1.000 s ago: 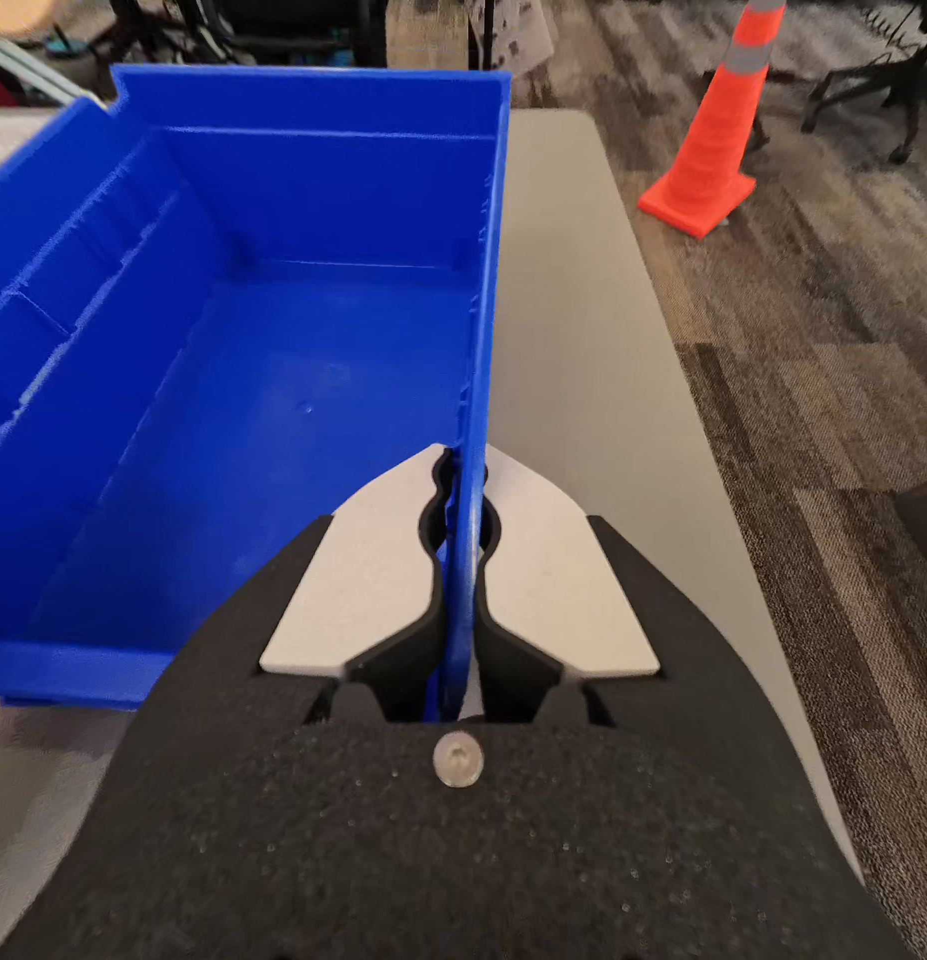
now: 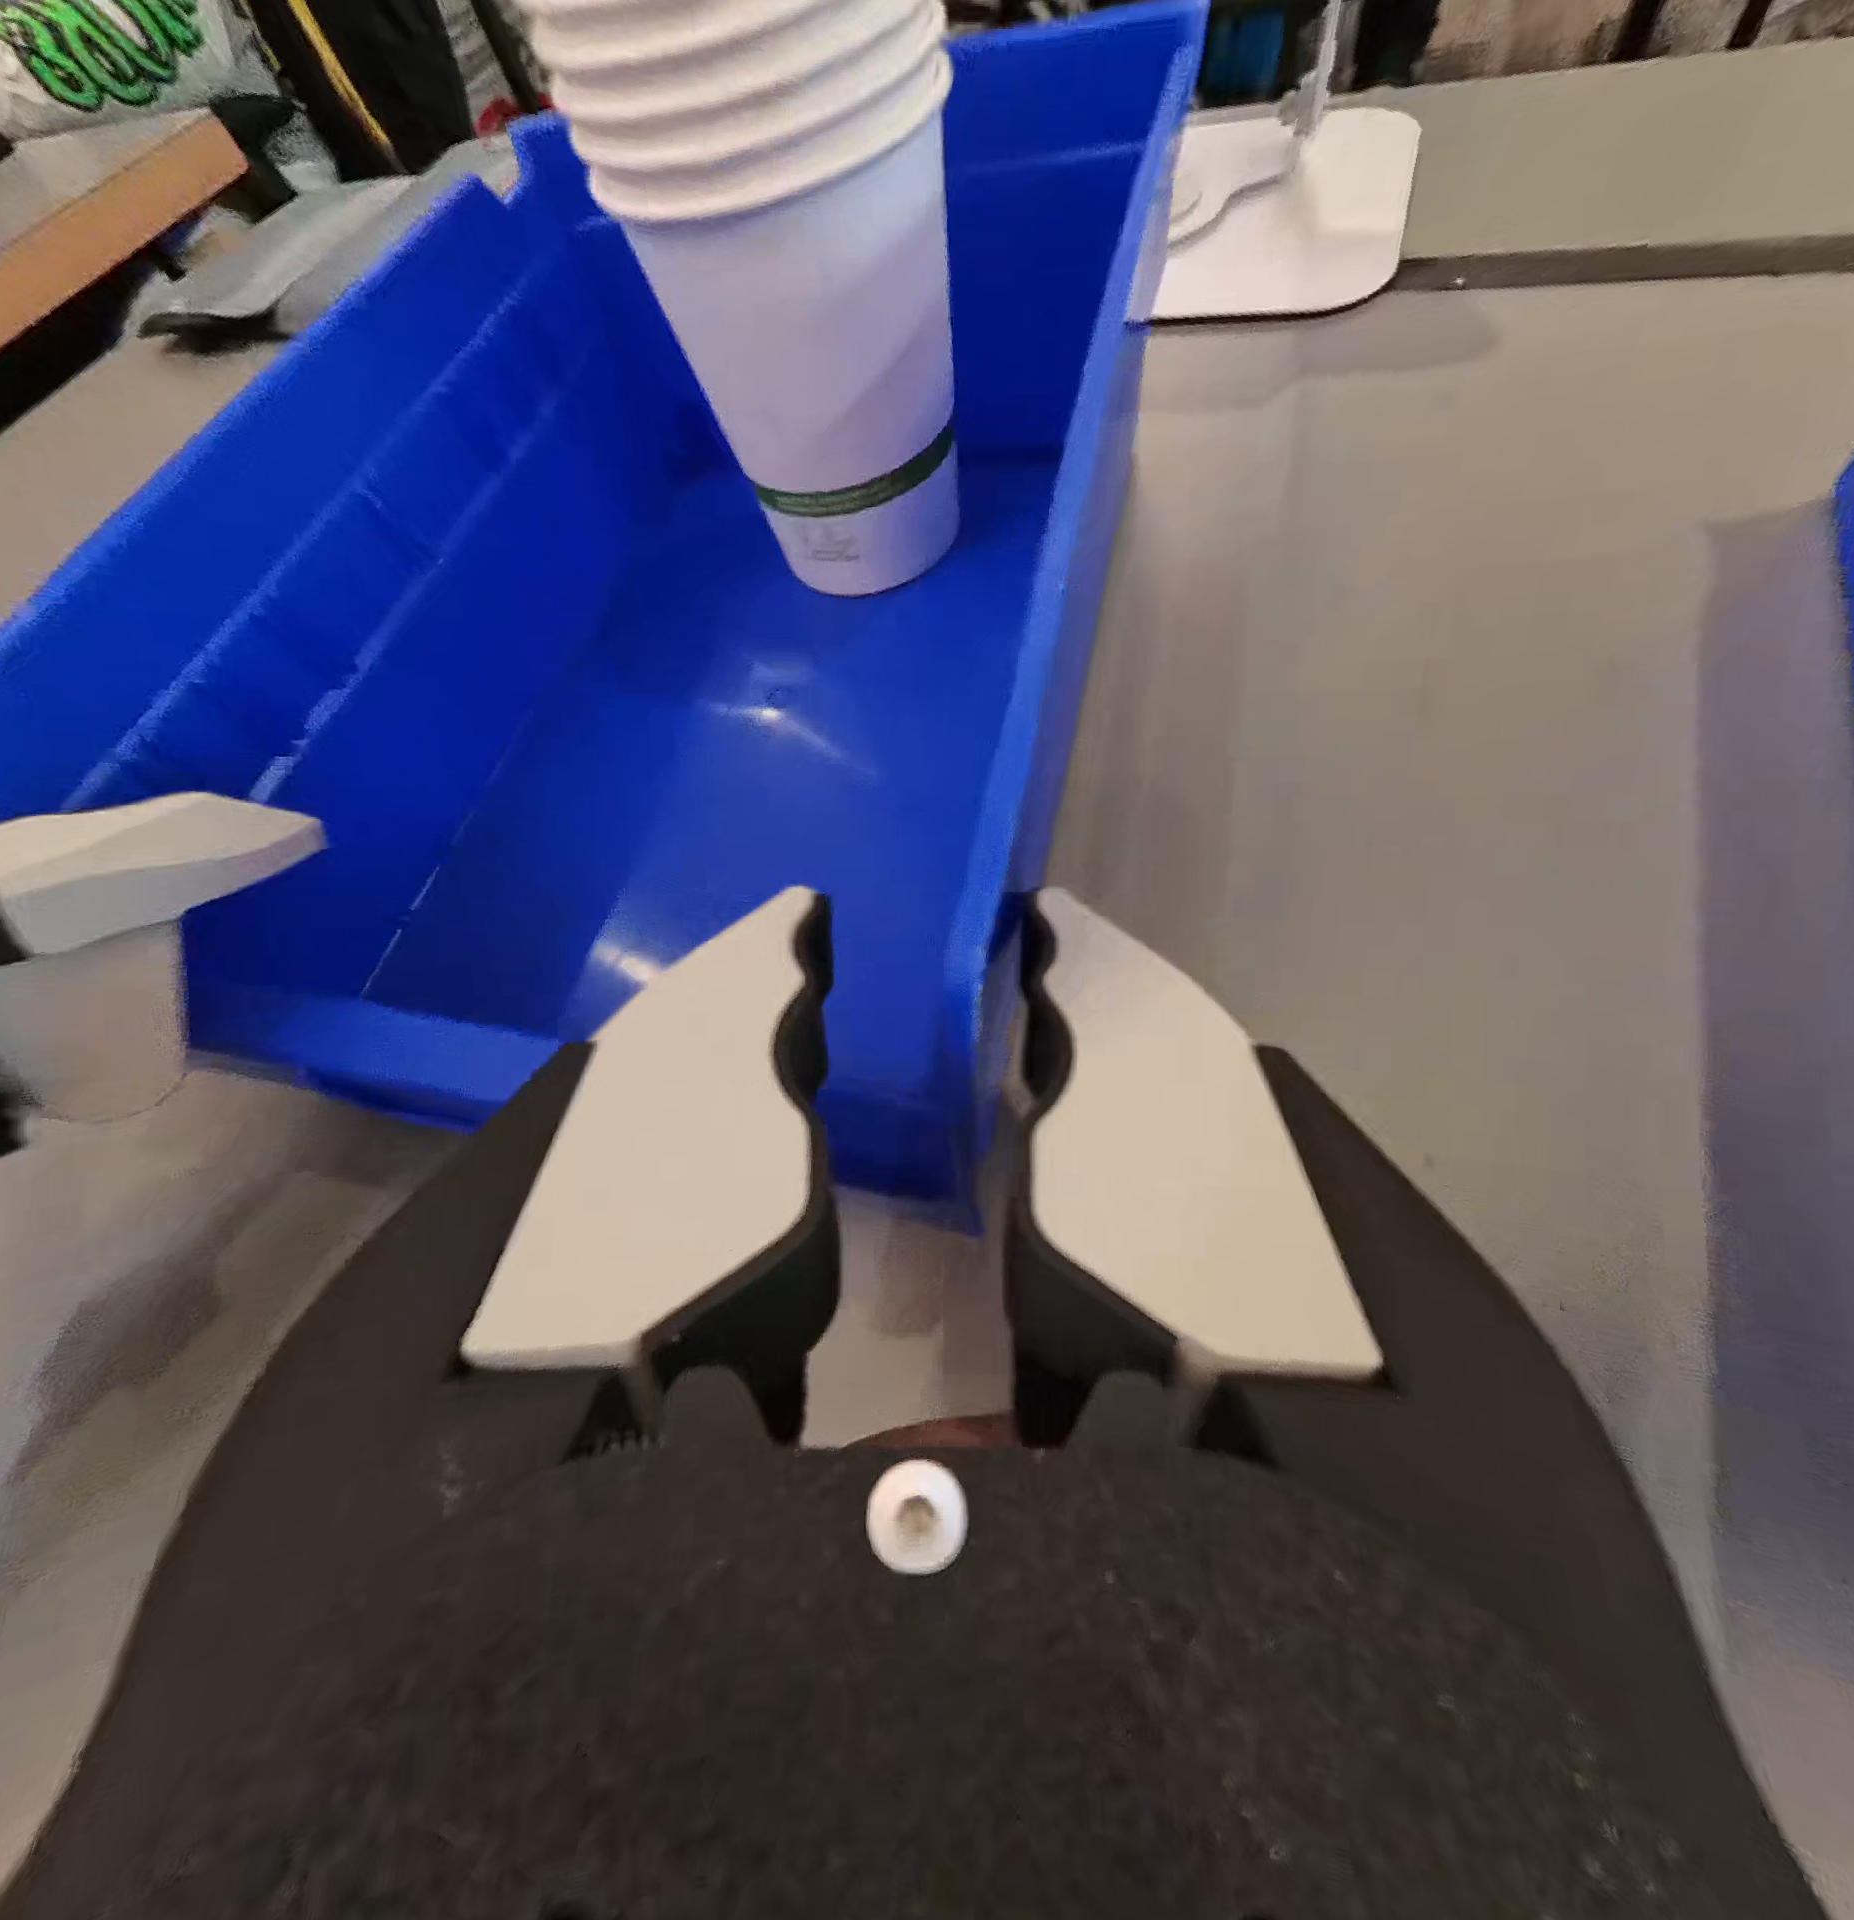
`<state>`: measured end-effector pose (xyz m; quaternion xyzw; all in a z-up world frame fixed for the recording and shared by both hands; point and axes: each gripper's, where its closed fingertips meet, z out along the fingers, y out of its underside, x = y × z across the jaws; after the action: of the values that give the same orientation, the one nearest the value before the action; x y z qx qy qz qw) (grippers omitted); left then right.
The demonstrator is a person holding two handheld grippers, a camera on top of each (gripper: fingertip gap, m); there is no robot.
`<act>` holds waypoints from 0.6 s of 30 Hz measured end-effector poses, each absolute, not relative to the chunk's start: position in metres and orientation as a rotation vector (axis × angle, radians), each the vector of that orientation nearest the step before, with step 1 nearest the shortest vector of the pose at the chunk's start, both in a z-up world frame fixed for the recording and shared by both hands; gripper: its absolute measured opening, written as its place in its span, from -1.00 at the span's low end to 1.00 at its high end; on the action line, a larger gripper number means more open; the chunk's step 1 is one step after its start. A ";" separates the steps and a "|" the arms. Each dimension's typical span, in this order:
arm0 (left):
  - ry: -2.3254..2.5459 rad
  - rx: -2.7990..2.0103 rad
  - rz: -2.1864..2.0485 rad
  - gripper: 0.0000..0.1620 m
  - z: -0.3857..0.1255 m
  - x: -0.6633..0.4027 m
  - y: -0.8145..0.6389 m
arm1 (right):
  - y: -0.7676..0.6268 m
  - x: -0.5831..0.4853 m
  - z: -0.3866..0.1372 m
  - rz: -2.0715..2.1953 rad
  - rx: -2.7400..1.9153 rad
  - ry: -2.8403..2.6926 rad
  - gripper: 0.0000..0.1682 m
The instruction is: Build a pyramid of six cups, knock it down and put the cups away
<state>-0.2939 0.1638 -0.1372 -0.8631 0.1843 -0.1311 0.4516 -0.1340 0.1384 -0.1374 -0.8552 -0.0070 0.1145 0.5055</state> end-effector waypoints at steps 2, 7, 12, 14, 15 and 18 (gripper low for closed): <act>0.433 -2.122 -0.250 -0.78 -0.133 -0.301 0.169 | 0.144 -0.129 -0.138 0.213 -2.052 0.002 -0.70; 0.388 -2.129 -0.196 -0.96 -0.125 -0.334 0.181 | 0.146 -0.153 -0.129 0.130 -2.061 0.068 -0.92; 0.346 -2.125 -0.116 -0.96 -0.110 -0.409 0.204 | 0.166 -0.231 -0.118 0.104 -2.007 0.076 -0.94; 0.320 -2.142 -0.040 -0.93 -0.111 -0.452 0.211 | 0.176 -0.273 -0.118 0.095 -2.013 0.048 -0.94; 0.289 -2.150 -0.014 -0.94 -0.113 -0.472 0.214 | 0.180 -0.292 -0.122 0.075 -2.030 0.037 -0.95; 0.245 -2.140 -0.022 -0.95 -0.113 -0.522 0.221 | 0.190 -0.340 -0.128 0.082 -2.044 0.023 -0.96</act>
<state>-0.5222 0.2205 -0.1126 -0.8748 0.1002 -0.0090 0.4738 -0.3396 0.1900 -0.1282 -0.8530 0.0094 0.0343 0.5207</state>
